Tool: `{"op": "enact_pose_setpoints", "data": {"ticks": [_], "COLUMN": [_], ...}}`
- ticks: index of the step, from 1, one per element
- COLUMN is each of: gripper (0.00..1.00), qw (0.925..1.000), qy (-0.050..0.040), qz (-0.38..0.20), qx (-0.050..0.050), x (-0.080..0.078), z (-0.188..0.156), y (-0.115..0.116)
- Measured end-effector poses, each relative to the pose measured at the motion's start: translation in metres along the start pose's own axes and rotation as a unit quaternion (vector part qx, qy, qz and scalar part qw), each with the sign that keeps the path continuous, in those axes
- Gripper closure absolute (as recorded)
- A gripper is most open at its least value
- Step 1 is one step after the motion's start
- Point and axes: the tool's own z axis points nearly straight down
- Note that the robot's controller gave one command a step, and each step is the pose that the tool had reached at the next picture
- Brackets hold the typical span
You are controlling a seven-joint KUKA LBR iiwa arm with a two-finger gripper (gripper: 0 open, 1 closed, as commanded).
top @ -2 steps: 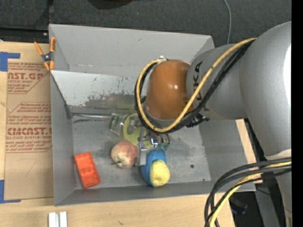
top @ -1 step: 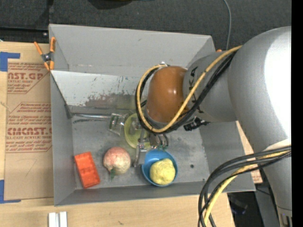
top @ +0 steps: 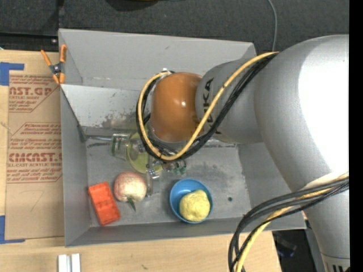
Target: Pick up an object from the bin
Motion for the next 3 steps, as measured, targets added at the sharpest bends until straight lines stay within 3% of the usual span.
{"op": "enact_pose_setpoints", "data": {"ticks": [1, 2, 3], "gripper": [0.00, 1.00, 1.00], "qw": [0.9804, 0.9986, 0.9996], "qy": [-0.0029, -0.0015, -0.0013], "qz": [-0.197, -0.052, -0.027], "qx": [0.001, 0.000, 0.000], "x": [0.094, 0.041, 0.031], "z": [-0.001, 0.000, 0.000], "y": [-0.057, 0.057, 0.077]}}
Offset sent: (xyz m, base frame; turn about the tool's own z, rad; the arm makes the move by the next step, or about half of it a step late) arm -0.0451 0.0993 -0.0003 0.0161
